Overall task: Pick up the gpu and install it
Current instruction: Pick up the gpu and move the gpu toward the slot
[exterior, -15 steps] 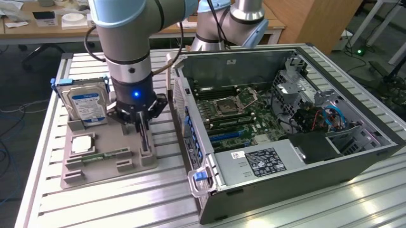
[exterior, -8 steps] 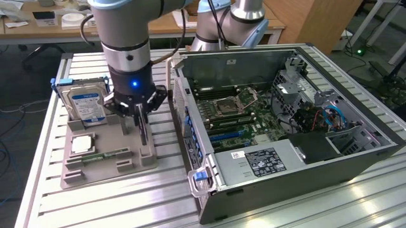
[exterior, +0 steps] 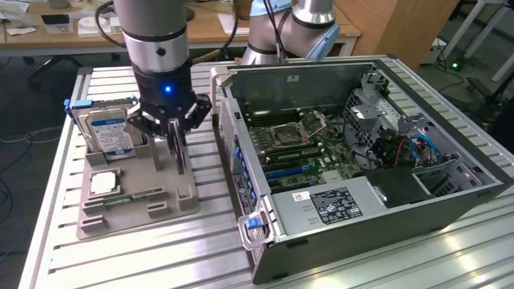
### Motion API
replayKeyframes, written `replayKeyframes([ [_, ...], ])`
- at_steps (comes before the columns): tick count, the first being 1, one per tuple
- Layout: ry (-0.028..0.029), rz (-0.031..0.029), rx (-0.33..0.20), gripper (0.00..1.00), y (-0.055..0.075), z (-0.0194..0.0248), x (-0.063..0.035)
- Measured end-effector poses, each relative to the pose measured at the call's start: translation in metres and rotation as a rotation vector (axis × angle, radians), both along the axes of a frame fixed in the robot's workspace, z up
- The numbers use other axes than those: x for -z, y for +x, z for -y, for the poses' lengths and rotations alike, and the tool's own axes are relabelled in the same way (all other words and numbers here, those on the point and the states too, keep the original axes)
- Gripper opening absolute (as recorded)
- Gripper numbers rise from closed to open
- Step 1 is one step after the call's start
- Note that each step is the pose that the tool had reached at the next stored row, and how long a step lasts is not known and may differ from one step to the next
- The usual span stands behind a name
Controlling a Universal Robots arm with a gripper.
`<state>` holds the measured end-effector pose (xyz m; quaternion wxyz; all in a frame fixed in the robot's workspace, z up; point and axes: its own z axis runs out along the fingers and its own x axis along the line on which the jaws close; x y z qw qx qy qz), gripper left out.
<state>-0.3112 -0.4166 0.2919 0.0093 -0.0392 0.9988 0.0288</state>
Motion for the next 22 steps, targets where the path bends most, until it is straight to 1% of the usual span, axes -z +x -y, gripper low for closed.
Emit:
replayKeyframes([
  [5, 0.0016, 0.0, 0.0, 0.27, 0.0, 0.0, -0.0168],
  [9, 0.004, 0.0, 0.0, 0.27, 0.0, 0.0, -0.0295],
  [22, 0.0091, -0.0001, 0.0, 0.27, 0.0, 0.0, -0.0797],
])
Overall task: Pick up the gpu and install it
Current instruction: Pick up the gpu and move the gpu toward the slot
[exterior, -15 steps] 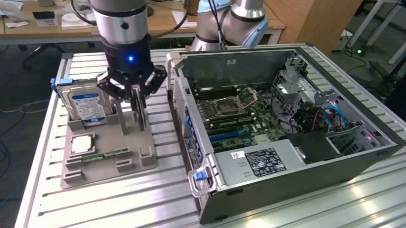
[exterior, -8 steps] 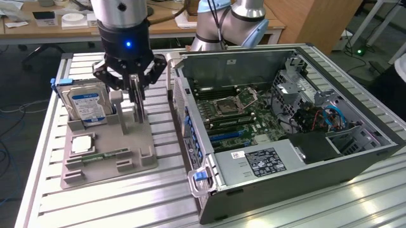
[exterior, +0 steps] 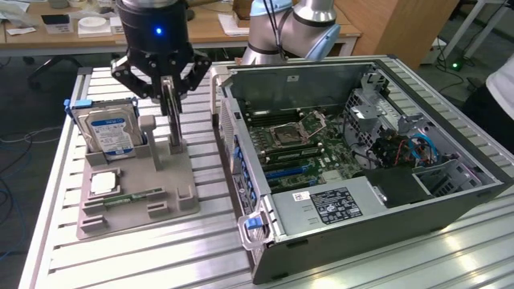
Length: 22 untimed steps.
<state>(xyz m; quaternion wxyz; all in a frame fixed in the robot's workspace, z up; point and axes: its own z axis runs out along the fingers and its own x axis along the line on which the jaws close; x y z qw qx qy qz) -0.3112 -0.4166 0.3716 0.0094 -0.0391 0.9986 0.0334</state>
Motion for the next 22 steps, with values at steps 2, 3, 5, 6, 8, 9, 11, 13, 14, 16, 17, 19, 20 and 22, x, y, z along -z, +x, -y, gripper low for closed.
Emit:
replayKeyframes([
  [2, 0.0006, 0.0001, 0.0, 0.27, 0.0, 0.0, -0.0074],
  [3, 0.0009, 0.0001, 0.0, 0.27, 0.0, 0.0, -0.011],
  [5, 0.0013, 0.0001, 0.0, 0.27, 0.0, 0.0, -0.0183],
  [6, 0.0016, 0.0002, 0.0, 0.27, 0.0, 0.0, -0.0222],
  [8, 0.0019, 0.0001, 0.0, 0.27, 0.0, 0.0, -0.0295],
  [9, 0.002, 0.0001, 0.0, 0.27, 0.0, 0.0, -0.0331],
  [11, 0.0023, 0.0001, 0.0, 0.27, 0.0, 0.0, -0.0392],
  [13, 0.0025, 0.0001, 0.0, 0.27, 0.0, 0.0, -0.0452],
  [14, 0.0025, 0.0001, 0.0, 0.27, 0.0, 0.0, -0.0483],
  [16, 0.0026, 0.0001, 0.0, 0.27, 0.0, 0.0, -0.0535],
  [17, 0.0026, 0.0001, 0.0, 0.27, 0.0, 0.0, -0.056],
  [19, 0.0026, 0.0002, 0.0, 0.27, 0.0, 0.0, -0.0579],
  [20, 0.0024, 0.0003, 0.0, 0.27, 0.0, 0.0, -0.0579],
  [22, 0.0023, 0.0002, 0.0, 0.27, 0.0, 0.0, -0.0579],
])
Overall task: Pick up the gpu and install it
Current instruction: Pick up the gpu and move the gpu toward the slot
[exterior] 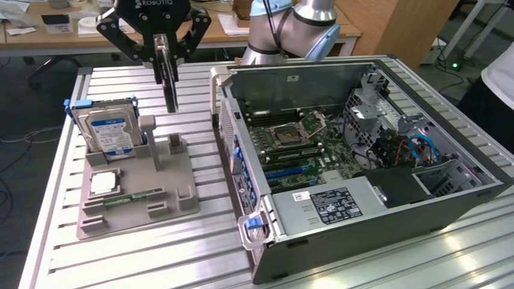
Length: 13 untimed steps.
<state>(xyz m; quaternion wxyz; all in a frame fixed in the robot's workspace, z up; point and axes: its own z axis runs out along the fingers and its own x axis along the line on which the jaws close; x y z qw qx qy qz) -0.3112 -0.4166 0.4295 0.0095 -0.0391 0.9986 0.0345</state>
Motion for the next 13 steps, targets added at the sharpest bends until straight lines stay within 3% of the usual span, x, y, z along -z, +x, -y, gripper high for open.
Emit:
replayKeyframes([
  [6, 0.0, -0.0002, 0.002, 0.27, 0.0, 0.0, -0.0001],
  [13, -0.0002, -0.0002, 0.082, 0.27, 0.0003, 0.0, 0.0001],
])
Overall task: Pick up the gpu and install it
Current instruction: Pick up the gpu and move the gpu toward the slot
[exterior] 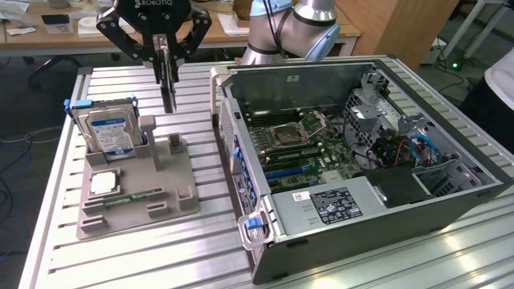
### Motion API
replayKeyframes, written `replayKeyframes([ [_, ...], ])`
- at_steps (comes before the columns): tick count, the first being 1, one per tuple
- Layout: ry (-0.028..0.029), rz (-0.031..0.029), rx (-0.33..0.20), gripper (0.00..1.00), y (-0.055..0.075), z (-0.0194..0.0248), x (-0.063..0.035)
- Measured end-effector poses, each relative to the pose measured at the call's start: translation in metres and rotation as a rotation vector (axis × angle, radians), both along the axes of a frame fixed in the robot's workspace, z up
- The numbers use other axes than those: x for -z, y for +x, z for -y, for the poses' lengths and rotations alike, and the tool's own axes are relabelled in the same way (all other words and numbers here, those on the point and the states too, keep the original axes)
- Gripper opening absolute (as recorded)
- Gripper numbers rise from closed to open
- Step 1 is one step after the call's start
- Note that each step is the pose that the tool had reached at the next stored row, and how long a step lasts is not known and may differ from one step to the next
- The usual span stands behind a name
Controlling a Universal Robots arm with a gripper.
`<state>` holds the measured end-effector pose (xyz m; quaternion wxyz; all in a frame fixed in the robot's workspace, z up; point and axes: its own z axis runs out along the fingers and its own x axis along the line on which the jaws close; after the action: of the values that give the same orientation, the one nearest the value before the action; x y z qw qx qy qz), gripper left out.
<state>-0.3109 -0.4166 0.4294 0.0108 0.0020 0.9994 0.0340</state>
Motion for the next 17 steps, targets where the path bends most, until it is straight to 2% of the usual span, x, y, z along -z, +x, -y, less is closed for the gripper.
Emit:
replayKeyframes([
  [17, -0.0001, 0.0, 0.04, 0.27, 0.03, -0.001, 0.0003],
])
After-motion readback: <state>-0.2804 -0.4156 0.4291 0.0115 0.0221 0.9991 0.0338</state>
